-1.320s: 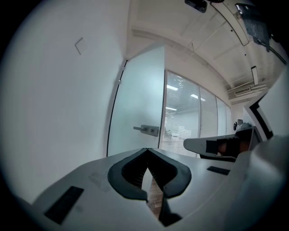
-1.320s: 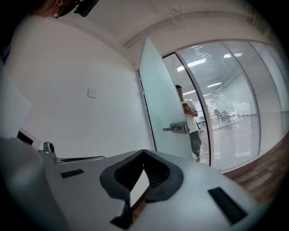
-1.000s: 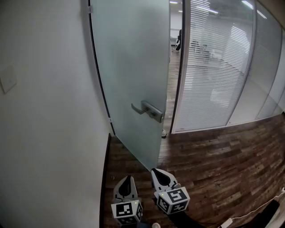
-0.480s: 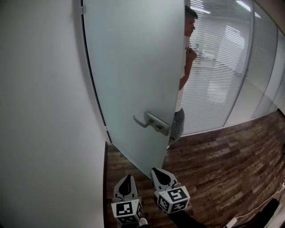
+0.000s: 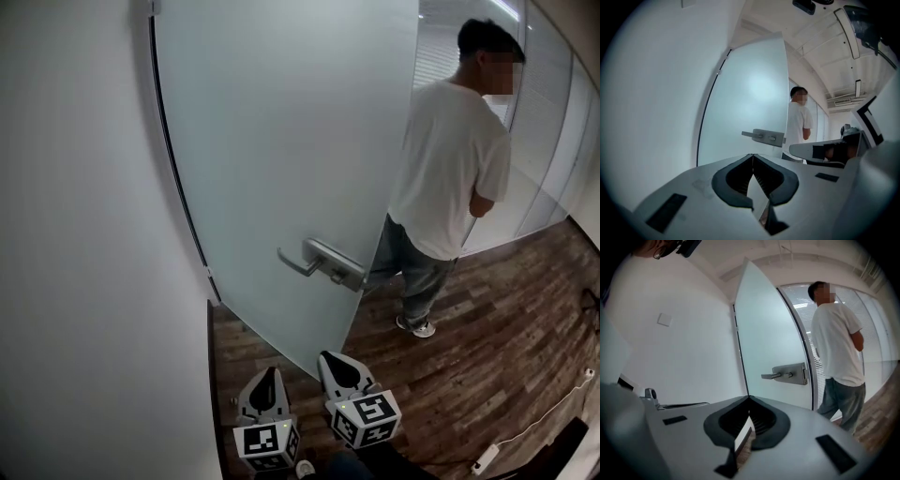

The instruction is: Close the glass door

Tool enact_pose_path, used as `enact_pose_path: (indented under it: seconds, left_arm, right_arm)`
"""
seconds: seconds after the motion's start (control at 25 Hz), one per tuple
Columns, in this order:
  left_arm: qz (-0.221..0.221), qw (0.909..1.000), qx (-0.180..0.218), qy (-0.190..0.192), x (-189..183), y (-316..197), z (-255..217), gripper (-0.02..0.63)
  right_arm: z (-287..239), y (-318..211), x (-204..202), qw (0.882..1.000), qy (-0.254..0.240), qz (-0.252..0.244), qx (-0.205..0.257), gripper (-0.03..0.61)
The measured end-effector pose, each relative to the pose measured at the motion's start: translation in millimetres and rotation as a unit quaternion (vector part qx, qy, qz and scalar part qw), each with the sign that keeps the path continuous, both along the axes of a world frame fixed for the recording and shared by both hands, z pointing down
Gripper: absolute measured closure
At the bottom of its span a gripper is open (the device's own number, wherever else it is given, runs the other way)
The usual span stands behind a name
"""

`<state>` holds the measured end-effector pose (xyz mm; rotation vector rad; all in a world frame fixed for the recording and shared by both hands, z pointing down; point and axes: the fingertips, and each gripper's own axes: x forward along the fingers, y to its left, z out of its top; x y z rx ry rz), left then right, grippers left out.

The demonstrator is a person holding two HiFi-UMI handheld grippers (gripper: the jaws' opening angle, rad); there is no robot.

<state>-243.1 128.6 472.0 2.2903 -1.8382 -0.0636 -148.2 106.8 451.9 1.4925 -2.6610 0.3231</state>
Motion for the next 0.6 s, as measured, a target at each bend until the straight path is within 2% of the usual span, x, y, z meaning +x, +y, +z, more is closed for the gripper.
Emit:
enact_pose_path:
  seconds: [0.32, 0.6]
  left_arm:
    - [0.013, 0.9996, 0.024, 0.005, 4.4, -44.8, -1.9, 0.612]
    - [-0.004, 0.9976, 0.060, -0.035, 9.2, -100.6, -33.4, 0.612]
  right_arm:
    - [8.5, -39.9, 1.9, 1.000, 0.001, -0.007, -0.003, 0.588]
    - [-2.8, -81.5, 14.2, 0.999, -0.009, -0.035, 0.000, 0.588]
